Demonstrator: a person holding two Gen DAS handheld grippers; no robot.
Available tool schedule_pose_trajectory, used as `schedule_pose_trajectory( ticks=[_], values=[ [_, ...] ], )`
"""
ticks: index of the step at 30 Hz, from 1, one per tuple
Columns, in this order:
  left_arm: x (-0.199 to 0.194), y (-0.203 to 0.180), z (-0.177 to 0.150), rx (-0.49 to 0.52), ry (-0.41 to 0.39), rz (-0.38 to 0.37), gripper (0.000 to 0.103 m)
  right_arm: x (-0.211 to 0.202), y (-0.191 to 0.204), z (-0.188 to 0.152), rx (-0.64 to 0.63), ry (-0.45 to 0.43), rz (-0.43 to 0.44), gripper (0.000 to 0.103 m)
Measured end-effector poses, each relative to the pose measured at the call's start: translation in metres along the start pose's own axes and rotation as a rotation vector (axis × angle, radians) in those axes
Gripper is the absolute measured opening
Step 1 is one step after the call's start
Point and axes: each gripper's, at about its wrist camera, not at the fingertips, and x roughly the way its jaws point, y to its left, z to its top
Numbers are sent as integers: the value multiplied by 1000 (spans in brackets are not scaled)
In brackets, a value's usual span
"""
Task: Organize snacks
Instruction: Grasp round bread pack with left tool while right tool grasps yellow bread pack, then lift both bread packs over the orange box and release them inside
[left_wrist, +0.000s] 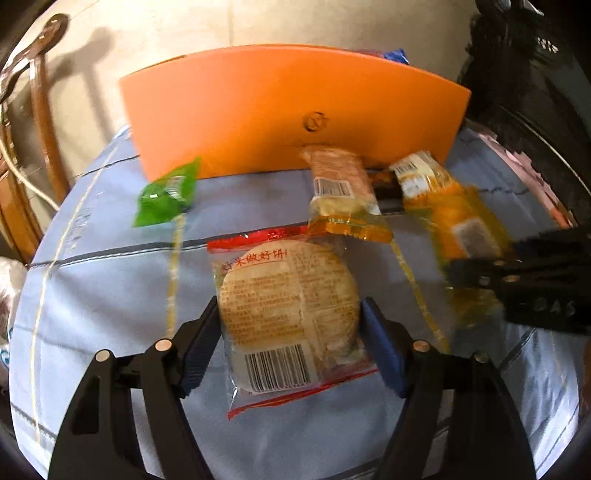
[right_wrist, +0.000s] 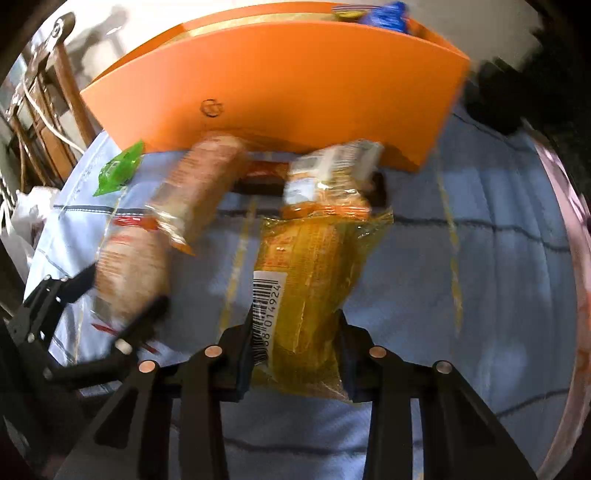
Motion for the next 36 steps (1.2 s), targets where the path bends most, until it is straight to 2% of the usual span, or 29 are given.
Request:
schedule_pose_trajectory(
  ticks=[4,10,14,27,36],
  values=[
    [-15,2,-11,36,-25,13,72,-13,-11,-20,32,-17,30,37],
    [-52,7,-25,52,-56,-13,72,-39,-2,-41,23,-56,73,37],
    [-76,9,-24,49,-92,-26,72,-57,5,-41,14,-83,84,37],
    [-134,20,13,7,-200,-41,72,-134,14,-31,-6,-209,75,37],
    [-171,40,53,-46,-264,-39,72,-199,15,-6,6,-354,31,37]
  ],
)
